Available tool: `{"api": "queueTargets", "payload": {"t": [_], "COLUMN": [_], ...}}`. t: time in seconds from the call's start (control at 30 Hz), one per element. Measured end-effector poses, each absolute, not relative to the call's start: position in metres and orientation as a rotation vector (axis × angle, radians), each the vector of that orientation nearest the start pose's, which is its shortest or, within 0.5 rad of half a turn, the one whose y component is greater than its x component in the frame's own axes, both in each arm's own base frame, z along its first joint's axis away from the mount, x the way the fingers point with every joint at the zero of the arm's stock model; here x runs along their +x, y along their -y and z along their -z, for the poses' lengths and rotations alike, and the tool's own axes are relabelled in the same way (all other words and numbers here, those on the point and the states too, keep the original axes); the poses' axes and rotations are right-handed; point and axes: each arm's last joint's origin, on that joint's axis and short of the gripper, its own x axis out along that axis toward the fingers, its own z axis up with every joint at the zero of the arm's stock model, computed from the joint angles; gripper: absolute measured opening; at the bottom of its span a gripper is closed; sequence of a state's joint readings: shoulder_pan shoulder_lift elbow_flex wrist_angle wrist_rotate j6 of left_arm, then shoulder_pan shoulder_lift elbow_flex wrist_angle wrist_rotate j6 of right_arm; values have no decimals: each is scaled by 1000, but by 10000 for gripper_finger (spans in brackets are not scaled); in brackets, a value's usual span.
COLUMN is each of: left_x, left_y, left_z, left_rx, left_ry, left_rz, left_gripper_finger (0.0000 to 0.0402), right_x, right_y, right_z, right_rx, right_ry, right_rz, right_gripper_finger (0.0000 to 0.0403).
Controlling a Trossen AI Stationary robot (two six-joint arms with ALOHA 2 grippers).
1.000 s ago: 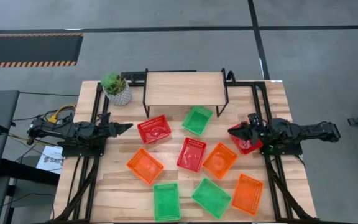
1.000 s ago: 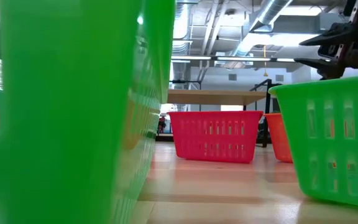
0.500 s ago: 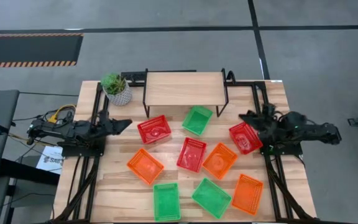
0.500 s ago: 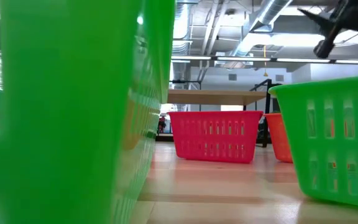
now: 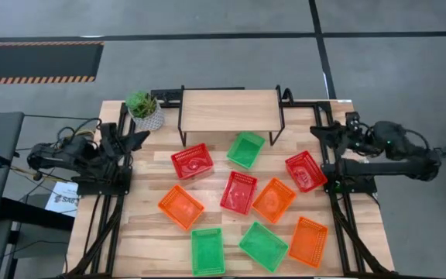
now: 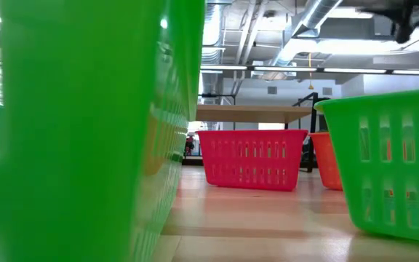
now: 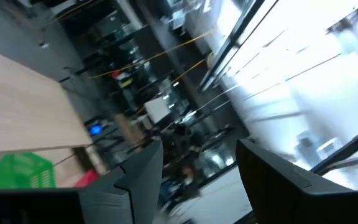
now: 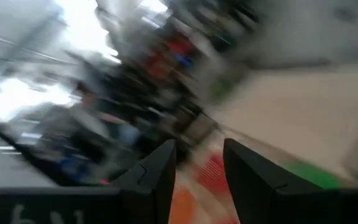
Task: Stack baskets on shelf by color
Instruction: Put the middle right red bin on the shelf
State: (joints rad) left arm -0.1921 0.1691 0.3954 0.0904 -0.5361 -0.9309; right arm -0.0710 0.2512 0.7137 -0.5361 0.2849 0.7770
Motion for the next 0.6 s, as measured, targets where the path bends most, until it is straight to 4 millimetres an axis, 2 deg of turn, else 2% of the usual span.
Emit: {"api": "queueTargets", "payload": {"t": [0.13, 0.33, 0.47, 0.6], "left_x": [84, 97, 102, 104], "left_y": [1, 1, 2, 1], "left_z": [-312, -334, -344, -345], "left_rx": [-996, -943, -926, -922], "left_ry": [303, 121, 87, 83], "left_rz": [-273, -439, -465, -475], "left_gripper_finger": [192, 192, 192, 192], "right_x": [51, 60, 73, 92], "right_y": [13, 11, 12, 14], "right_z": [-326, -306, -294, -286], "right_rx": [892, 1017, 937, 781], "right_ry": [-223, -670, -904, -1076], "right_rz": [565, 810, 912, 909], "right_gripper_finger": [159, 159, 162, 185]}}
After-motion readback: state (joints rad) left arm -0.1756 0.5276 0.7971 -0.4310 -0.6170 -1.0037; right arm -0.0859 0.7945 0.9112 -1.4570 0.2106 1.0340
